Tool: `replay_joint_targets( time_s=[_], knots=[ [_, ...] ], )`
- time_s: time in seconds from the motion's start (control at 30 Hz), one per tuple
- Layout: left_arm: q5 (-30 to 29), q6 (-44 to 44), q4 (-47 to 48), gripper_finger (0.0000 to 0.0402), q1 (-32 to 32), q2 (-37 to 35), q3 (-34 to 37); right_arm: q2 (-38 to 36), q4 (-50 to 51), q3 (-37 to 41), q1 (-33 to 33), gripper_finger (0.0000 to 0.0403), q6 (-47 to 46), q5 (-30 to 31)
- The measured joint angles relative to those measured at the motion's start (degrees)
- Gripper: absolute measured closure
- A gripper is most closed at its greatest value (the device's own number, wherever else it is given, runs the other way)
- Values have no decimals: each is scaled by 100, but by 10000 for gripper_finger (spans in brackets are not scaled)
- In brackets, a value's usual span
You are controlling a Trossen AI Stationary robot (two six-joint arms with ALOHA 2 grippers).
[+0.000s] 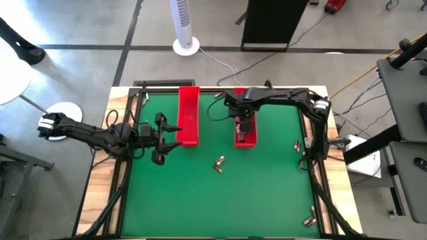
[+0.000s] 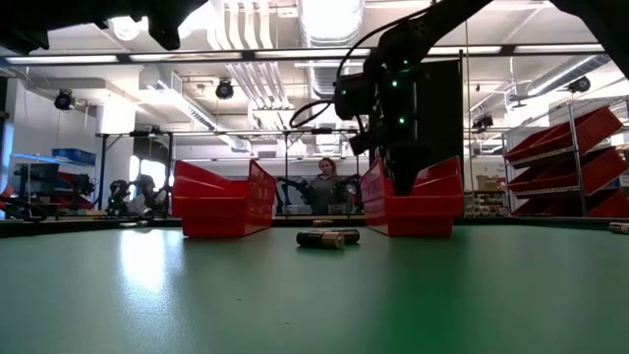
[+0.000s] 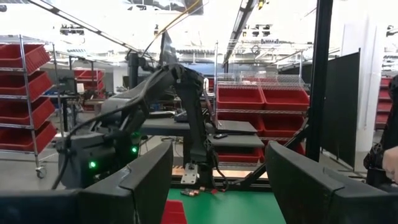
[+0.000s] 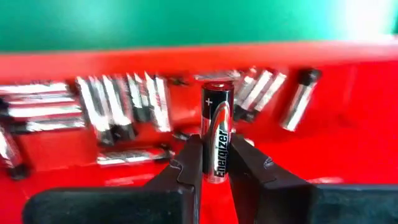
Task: Sort batteries
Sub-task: Put the silver battery into the right red bin
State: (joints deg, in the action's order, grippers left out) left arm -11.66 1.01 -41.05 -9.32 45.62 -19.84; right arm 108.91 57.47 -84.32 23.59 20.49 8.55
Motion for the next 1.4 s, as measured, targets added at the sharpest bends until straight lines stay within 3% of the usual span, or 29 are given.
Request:
replay_joint_targets(
  time_s=[0.57,0.87,1.2,1.4],
  knots=[
    [7,-7,4,168,0,-17,1,539,-331,21,-58,342,-82,20],
    [10,-29,43,168,-7,-123,2,481,-205,16,-93,273,37,58],
    [-153,-271,799,168,-7,-553,2,-645,1077,-489,-489,212,-475,328],
    [-1060,-662,1908,168,-7,-889,2,-1914,873,-286,-1356,211,-1244,348]
  ],
)
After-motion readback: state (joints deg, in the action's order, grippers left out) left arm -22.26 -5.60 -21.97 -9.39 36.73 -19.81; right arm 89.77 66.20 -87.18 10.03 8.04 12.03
